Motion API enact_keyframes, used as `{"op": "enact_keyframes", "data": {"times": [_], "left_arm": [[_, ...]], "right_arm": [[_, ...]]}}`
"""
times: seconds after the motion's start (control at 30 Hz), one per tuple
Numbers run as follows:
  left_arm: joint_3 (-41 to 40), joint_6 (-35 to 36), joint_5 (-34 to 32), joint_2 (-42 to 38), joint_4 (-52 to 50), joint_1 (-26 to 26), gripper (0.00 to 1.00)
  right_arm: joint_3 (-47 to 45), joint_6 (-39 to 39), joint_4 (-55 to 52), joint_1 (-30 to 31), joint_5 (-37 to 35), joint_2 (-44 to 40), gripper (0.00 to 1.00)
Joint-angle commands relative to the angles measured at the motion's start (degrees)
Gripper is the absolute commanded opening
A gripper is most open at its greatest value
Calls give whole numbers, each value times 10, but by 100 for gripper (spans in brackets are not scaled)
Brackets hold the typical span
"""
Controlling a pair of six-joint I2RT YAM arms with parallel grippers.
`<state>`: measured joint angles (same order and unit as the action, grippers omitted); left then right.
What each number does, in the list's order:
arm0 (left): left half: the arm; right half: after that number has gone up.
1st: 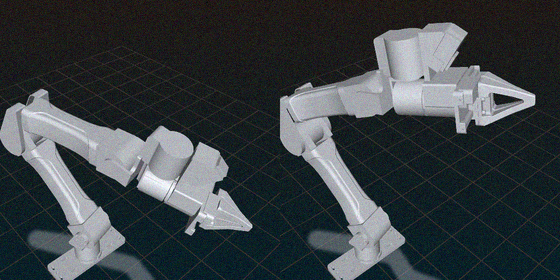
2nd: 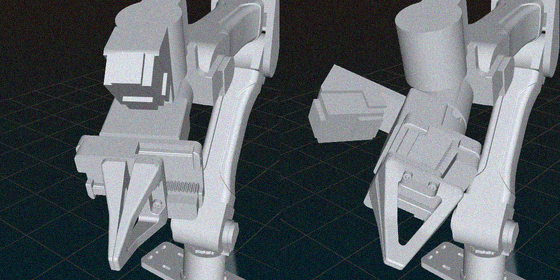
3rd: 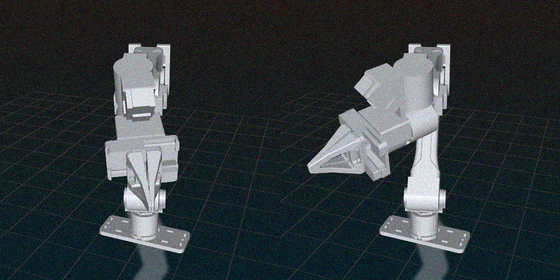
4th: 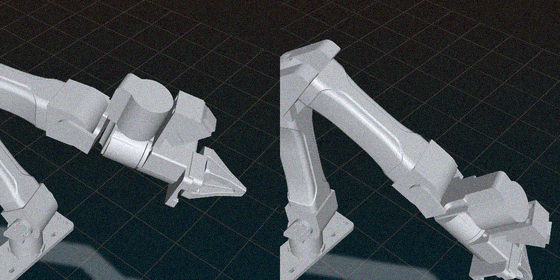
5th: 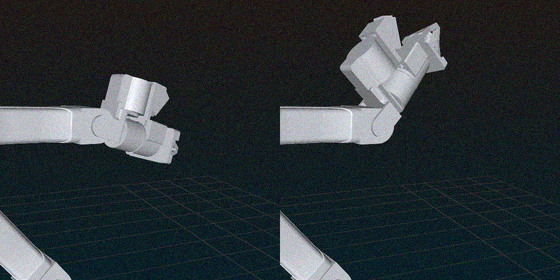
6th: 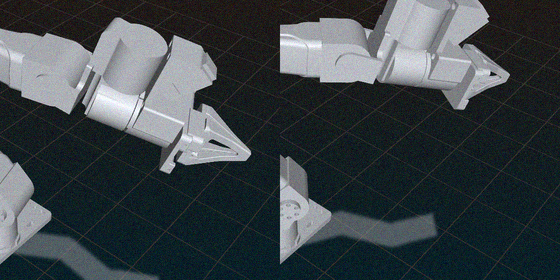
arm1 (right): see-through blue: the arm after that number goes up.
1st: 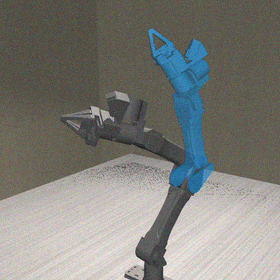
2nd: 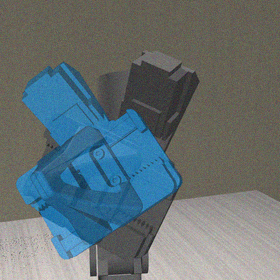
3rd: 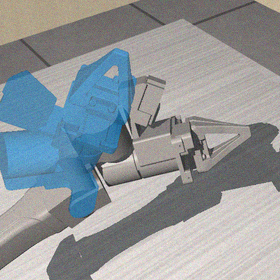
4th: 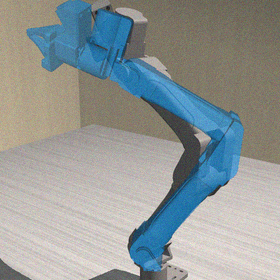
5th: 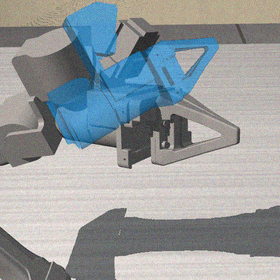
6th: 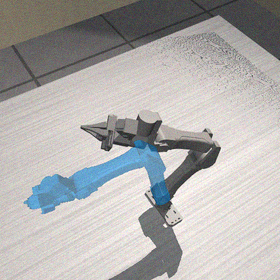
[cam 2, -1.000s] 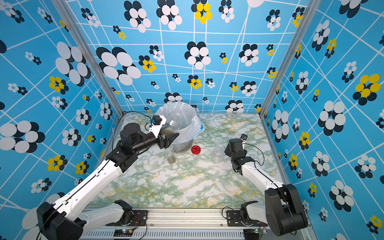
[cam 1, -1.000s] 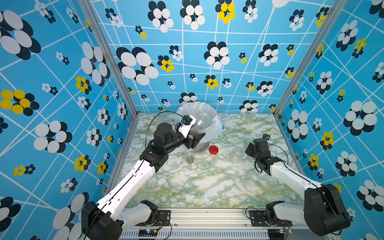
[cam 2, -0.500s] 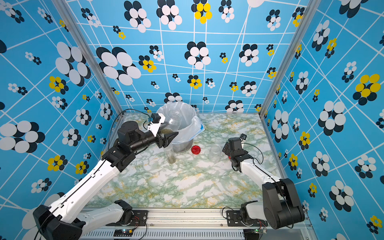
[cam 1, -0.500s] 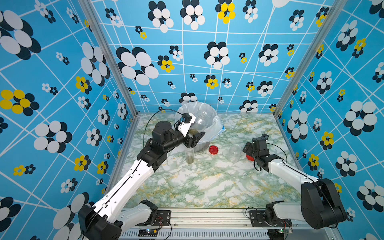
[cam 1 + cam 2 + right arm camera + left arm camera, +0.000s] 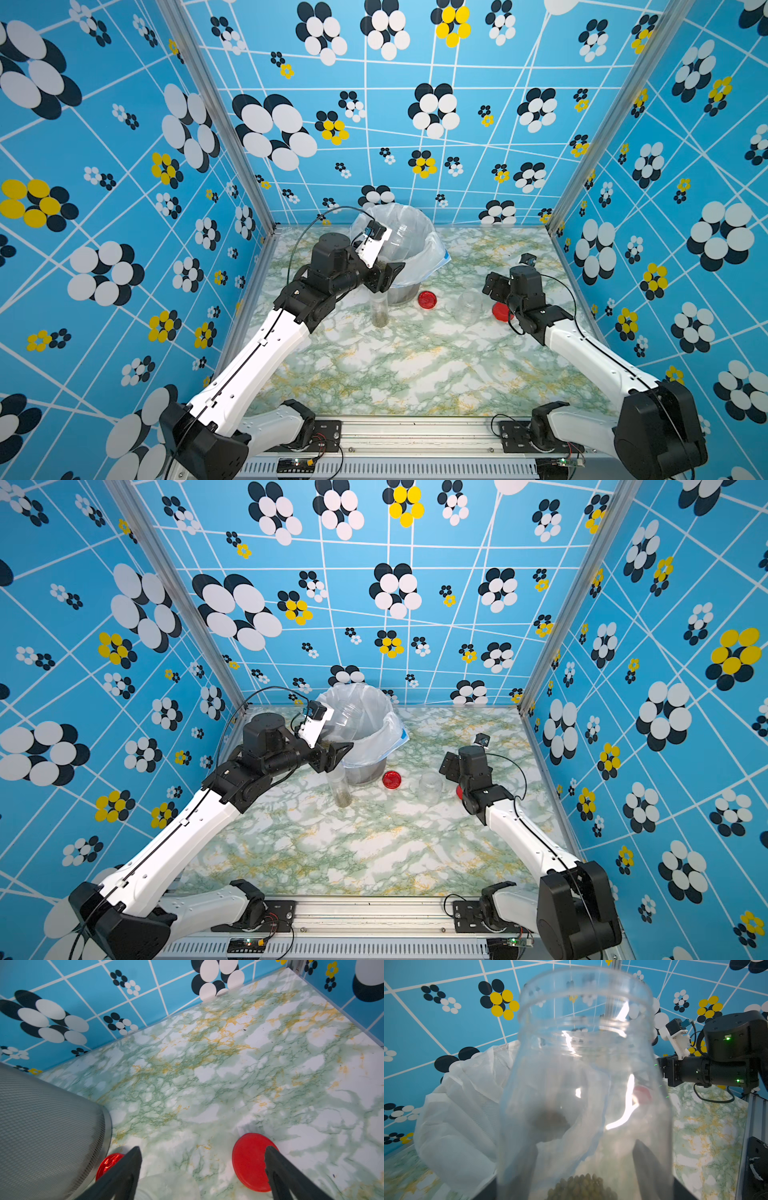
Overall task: Empty moldy mung beans from jars
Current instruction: Place the lid at the center of the board, then pour the moldy mung beans from the jar into the trash bin.
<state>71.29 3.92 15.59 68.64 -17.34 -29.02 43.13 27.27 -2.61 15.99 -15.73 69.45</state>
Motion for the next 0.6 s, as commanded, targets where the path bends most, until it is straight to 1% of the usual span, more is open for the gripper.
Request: {"op": "enact_keyframes", "data": {"times": [0.0,0.1,0.27,0.33,0.57], "left_arm": [[58,0,-36,23,-59,-3,64],[115,-10,-59,53,-111,-3,64],[217,-16,-100,119,-226,0,63],[251,-14,-115,145,-268,2,63],[370,11,-202,226,-388,2,63]], "right_arm": [[17,-28,-20,10,31,-39,99],[9,-33,-21,11,44,-78,99],[0,-35,-36,15,49,-136,99],[0,-36,-41,16,52,-152,99],[-3,-36,-49,19,78,-184,99]]}}
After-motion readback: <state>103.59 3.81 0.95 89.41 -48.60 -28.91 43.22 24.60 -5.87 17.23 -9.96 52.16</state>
